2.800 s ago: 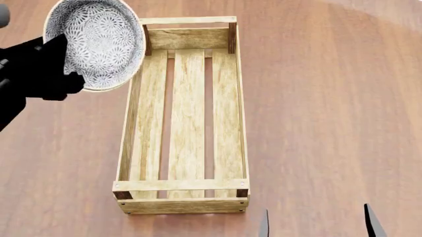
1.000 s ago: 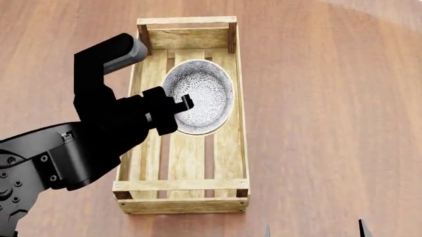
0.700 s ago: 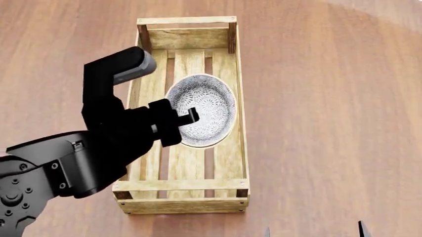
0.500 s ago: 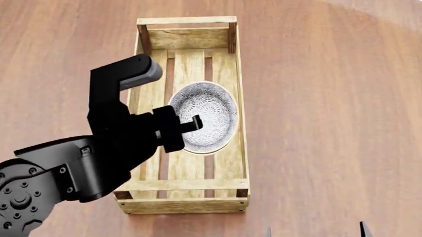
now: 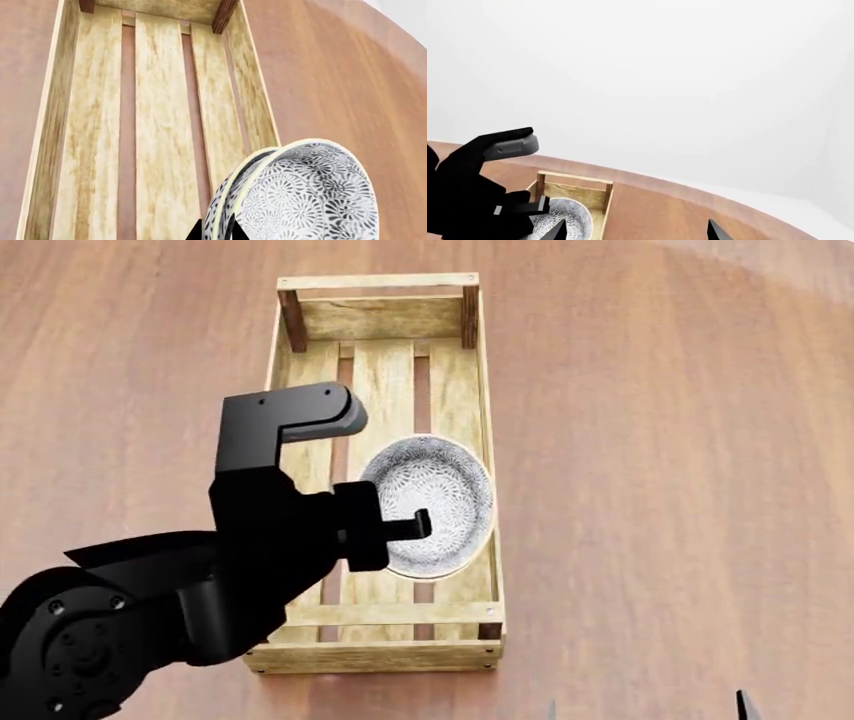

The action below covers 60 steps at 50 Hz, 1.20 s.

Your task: Stack the right bowl on the left bowl and place them in the tray.

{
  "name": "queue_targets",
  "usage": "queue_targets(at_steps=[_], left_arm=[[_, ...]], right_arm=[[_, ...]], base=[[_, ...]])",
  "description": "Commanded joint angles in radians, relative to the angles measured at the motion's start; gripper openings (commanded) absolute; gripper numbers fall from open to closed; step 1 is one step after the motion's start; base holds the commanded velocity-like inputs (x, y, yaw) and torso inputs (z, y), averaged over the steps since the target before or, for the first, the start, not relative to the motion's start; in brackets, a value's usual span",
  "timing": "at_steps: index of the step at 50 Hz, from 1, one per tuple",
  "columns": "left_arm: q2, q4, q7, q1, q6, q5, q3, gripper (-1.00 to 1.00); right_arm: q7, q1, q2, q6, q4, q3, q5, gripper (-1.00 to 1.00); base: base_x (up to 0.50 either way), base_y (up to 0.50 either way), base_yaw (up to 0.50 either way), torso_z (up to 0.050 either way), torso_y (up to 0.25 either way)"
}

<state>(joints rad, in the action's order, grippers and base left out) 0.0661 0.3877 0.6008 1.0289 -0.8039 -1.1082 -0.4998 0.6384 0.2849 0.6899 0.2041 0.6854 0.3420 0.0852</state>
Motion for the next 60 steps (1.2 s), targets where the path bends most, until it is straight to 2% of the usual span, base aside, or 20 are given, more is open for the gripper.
queue_targets(at_steps=[1, 12, 32, 45, 60], left_arm=[[-0.021, 0.031, -0.047, 0.014, 0.057, 0.013, 0.004, -1.00], [-0.012, 0.105, -0.066, 0.035, 0.101, 0.028, -0.008, -1.00], [-0.031, 0.283, -0.176, 0.042, 0.195, 0.070, -0.078, -1.00], [-0.043, 0.373, -0.224, 0.099, 0.228, 0.088, -0.123, -1.00], [-0.062, 0.502, -0.275, 0.135, 0.320, 0.050, -0.235, -1.00]], right_arm=[[-0.022, 0.001, -0.019, 0.005, -0.009, -0.024, -0.021, 1.00], [-0.024, -0.001, -0.018, -0.001, -0.010, -0.020, -0.024, 1.00], [-0.024, -0.002, -0.019, 0.004, -0.022, -0.018, -0.023, 1.00], [-0.027, -0.003, -0.021, 0.018, -0.042, -0.012, -0.023, 1.00], [-0.026, -0.001, -0.020, 0.030, -0.056, -0.015, -0.019, 1.00]], base=[[0.00, 0.00, 0.00, 0.000, 0.010], [0.00, 0.00, 0.00, 0.000, 0.000], [0.00, 0.00, 0.00, 0.000, 0.001], [0.00, 0.00, 0.00, 0.000, 0.001], [0.00, 0.00, 0.00, 0.001, 0.001]])
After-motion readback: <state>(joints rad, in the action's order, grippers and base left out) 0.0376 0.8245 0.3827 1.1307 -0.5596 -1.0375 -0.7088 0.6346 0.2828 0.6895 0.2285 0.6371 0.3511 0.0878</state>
